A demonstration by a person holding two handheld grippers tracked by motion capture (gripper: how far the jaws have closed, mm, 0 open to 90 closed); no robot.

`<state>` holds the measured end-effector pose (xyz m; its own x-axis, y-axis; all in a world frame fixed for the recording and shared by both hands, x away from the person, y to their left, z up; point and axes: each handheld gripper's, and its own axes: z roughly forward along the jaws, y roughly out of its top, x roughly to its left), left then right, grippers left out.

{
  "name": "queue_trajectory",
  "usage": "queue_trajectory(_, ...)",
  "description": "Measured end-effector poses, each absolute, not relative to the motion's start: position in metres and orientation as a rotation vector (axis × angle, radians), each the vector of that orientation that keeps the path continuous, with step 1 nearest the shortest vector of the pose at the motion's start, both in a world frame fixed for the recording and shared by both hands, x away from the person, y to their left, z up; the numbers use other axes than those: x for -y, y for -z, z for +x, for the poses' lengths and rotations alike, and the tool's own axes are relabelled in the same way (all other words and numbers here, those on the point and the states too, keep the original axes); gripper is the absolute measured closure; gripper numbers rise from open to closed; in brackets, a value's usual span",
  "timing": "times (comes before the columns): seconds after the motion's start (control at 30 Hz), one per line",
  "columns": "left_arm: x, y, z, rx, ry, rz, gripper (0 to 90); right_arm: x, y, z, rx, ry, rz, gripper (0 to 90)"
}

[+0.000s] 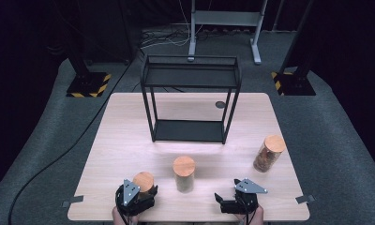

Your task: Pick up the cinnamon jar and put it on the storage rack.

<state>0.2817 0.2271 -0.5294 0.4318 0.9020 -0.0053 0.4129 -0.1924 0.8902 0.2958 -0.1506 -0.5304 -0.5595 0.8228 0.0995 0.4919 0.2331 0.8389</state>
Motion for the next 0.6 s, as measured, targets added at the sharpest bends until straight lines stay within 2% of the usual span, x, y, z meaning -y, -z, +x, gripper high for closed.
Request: queue_trajectory(0.6, -0.2286, 0.5201, 0.2855, -1.093, -0.700, 1.788, 25.0, 0.1503, 0.5304, 0.2955, -2.150, -1.249, 1.207, 3.0)
